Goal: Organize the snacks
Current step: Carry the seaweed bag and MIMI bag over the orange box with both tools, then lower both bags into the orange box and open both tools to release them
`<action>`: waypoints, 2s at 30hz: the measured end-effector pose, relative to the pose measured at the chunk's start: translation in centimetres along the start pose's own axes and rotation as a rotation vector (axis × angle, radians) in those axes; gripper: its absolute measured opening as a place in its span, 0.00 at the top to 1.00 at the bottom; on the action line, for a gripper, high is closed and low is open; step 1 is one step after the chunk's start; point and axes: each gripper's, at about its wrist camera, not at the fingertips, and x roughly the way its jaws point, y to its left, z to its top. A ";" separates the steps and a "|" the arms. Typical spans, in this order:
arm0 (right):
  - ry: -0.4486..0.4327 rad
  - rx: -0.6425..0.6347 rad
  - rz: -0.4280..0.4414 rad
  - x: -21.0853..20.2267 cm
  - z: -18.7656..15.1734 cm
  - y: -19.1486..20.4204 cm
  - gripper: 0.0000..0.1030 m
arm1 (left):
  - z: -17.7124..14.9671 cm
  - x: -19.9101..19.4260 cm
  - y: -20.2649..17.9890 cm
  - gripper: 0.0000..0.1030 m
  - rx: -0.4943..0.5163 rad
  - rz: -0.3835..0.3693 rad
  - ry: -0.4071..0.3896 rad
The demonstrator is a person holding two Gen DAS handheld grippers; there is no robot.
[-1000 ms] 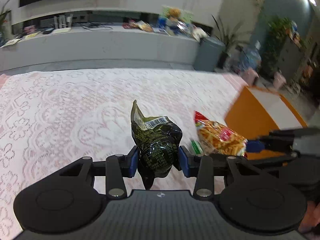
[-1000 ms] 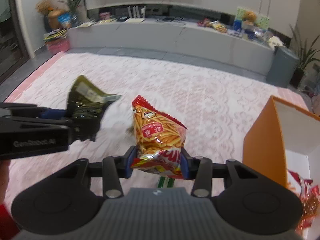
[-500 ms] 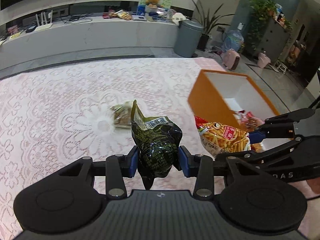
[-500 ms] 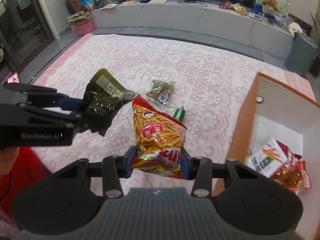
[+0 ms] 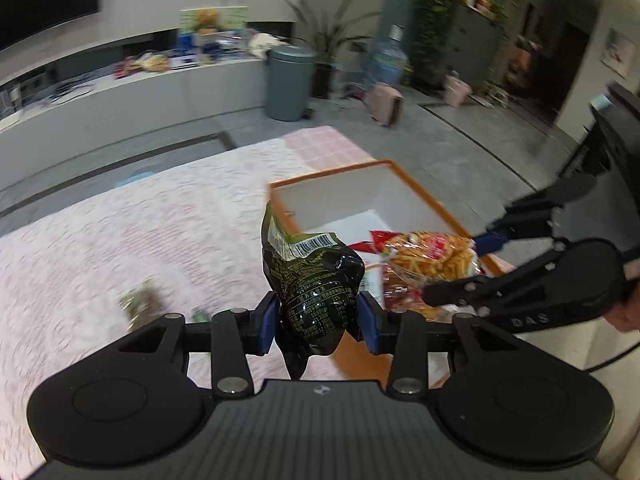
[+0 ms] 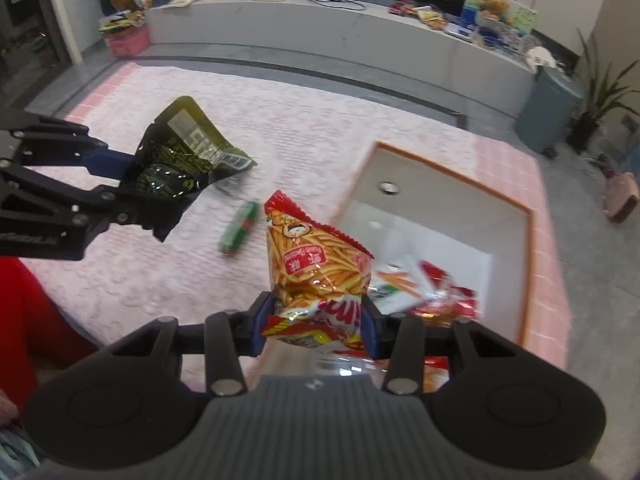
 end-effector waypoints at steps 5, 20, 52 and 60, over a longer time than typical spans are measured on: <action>0.035 0.012 -0.044 0.5 -0.3 -3.1 0.58 | 2.0 3.3 -2.8 0.54 0.074 -0.028 0.049; 0.093 0.050 -0.046 6.4 -1.5 -10.4 0.58 | 4.3 14.3 -5.8 0.54 0.217 0.011 0.182; 0.077 -0.009 -0.037 12.5 -0.5 -12.9 0.57 | 4.6 22.3 -5.9 0.47 0.330 0.100 0.325; 0.089 -0.015 -0.050 12.3 -0.3 -12.7 0.51 | 4.6 20.8 -6.2 0.35 0.363 0.100 0.286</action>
